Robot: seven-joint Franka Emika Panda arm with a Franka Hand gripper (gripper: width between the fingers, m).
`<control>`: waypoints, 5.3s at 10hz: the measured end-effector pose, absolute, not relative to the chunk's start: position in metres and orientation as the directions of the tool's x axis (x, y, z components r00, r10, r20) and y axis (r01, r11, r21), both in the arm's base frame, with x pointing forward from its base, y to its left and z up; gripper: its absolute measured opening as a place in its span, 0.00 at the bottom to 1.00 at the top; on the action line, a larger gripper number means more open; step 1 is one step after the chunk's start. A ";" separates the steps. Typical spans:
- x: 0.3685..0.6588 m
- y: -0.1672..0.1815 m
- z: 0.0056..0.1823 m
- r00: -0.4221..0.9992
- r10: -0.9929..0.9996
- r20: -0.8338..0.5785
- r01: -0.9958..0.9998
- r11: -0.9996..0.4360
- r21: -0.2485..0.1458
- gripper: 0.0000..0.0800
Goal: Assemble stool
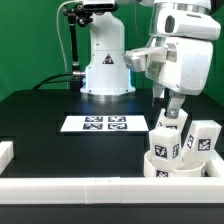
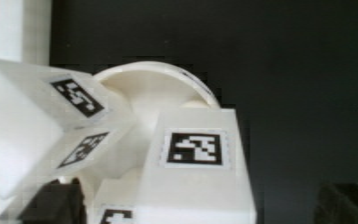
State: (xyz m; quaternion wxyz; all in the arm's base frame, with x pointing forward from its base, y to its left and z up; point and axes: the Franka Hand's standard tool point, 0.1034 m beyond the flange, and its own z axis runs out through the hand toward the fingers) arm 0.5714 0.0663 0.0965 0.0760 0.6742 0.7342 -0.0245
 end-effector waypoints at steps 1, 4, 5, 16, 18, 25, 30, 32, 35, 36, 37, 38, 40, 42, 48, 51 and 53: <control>0.571 0.066 0.096 -0.080 0.986 -0.146 0.994 0.091 0.065 0.81; 0.571 0.065 0.096 -0.078 0.986 -0.146 0.994 0.088 0.065 0.49; 0.571 0.064 0.096 -0.076 0.986 -0.146 0.994 0.086 0.065 0.42; 0.570 0.063 0.094 0.546 0.834 -0.076 0.835 -0.533 0.138 0.42; 0.570 0.065 0.093 0.692 0.720 -0.046 0.718 -0.680 0.151 0.42; 0.564 0.071 0.093 0.997 0.080 0.007 0.079 -0.995 0.063 0.42; 0.567 0.074 0.093 0.967 -0.252 0.040 -0.253 -0.967 0.017 0.42; 0.567 0.075 0.093 0.931 -0.362 0.040 -0.362 -0.932 0.008 0.42; 0.566 0.076 0.093 0.857 -0.514 0.039 -0.514 -0.858 -0.002 0.42; 0.566 0.077 0.092 0.772 -0.634 0.031 -0.634 -0.773 -0.028 0.42; 0.566 0.078 0.092 0.704 -0.710 0.025 -0.709 -0.704 -0.048 0.42; 0.566 0.080 0.092 0.653 -0.757 0.017 -0.755 -0.653 -0.057 0.42; 0.566 0.081 0.092 0.483 -0.875 -0.023 -0.874 -0.480 -0.080 0.42; 0.567 0.082 0.092 0.337 -0.940 -0.056 -0.939 -0.332 -0.085 0.42; 0.568 0.087 0.092 0.023 -0.994 -0.111 -0.997 -0.015 -0.077 0.49; 0.571 0.086 0.105 0.084 -0.990 -0.112 -0.992 -0.072 -0.104 0.78; 0.573 0.087 0.114 0.108 -0.987 -0.119 -0.989 -0.095 -0.110 0.80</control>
Offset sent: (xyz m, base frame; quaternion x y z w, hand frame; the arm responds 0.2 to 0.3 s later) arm 0.0000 0.0000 0.0000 0.0000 0.0000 0.0000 1.0000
